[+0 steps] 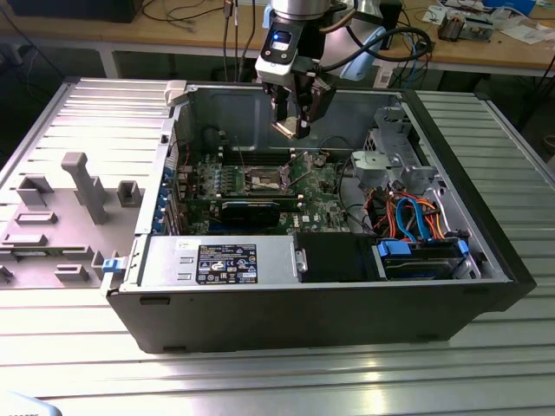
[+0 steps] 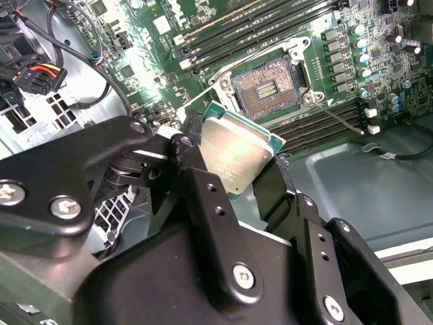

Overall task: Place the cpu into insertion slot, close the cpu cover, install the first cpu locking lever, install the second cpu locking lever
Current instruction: 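Place the cpu into insertion slot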

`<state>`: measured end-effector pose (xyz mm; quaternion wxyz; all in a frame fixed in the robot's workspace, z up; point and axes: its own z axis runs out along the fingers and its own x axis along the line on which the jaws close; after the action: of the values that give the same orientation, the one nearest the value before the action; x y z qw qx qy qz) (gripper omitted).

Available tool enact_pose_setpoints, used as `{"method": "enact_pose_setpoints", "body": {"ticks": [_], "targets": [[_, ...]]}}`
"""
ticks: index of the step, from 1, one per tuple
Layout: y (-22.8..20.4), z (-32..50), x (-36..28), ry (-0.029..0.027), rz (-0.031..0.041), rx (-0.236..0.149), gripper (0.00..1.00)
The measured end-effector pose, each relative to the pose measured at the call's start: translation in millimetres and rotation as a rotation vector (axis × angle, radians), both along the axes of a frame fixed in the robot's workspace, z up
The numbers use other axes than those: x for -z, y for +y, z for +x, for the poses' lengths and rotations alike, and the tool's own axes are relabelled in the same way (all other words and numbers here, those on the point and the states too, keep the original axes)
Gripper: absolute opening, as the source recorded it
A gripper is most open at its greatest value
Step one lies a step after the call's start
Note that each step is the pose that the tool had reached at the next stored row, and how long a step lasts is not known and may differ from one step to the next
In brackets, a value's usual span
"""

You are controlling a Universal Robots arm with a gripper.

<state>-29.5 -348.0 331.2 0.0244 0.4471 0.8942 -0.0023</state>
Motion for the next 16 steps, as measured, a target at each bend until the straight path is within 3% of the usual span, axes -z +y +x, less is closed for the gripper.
{"method": "enact_pose_setpoints", "body": {"ticks": [16], "targets": [[0.0, -0.1, 0.0, 0.0, -0.0012, 0.031, 0.55]]}}
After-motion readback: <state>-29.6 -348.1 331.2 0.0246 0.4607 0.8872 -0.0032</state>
